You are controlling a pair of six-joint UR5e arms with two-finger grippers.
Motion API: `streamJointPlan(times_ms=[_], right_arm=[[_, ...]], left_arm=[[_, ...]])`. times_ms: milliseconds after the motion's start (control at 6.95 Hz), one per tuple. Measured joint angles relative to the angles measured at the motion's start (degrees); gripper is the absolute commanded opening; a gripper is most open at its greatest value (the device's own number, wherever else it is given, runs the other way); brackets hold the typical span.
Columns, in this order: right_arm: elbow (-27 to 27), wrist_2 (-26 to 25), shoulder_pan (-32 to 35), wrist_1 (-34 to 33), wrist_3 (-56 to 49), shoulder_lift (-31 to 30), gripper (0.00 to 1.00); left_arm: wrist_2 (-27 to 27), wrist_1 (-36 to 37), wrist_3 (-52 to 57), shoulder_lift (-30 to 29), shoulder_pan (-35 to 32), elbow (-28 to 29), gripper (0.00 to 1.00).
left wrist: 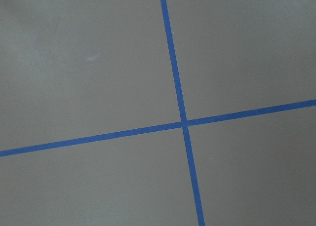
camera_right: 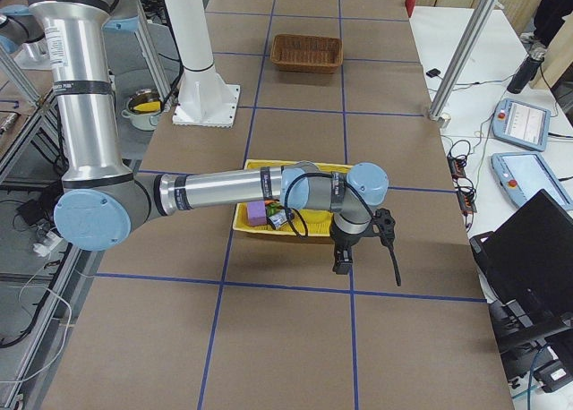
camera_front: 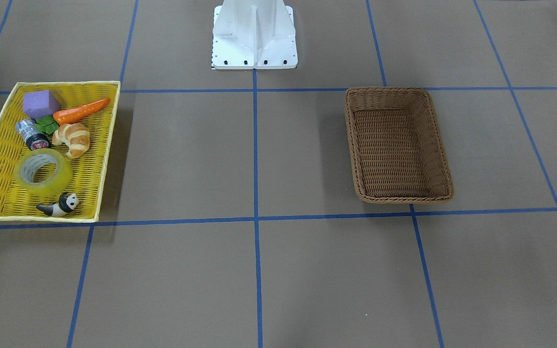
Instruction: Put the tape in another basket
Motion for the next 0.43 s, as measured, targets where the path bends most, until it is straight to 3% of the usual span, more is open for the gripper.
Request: streamJointPlan(times_ms=[432], right_arm=[[0.49,0.14,0.00,0.00,0.06,0.41,1.00]], left_arm=[[-0.01,-0.07,0.00,0.40,0.03,-0.11,0.99]])
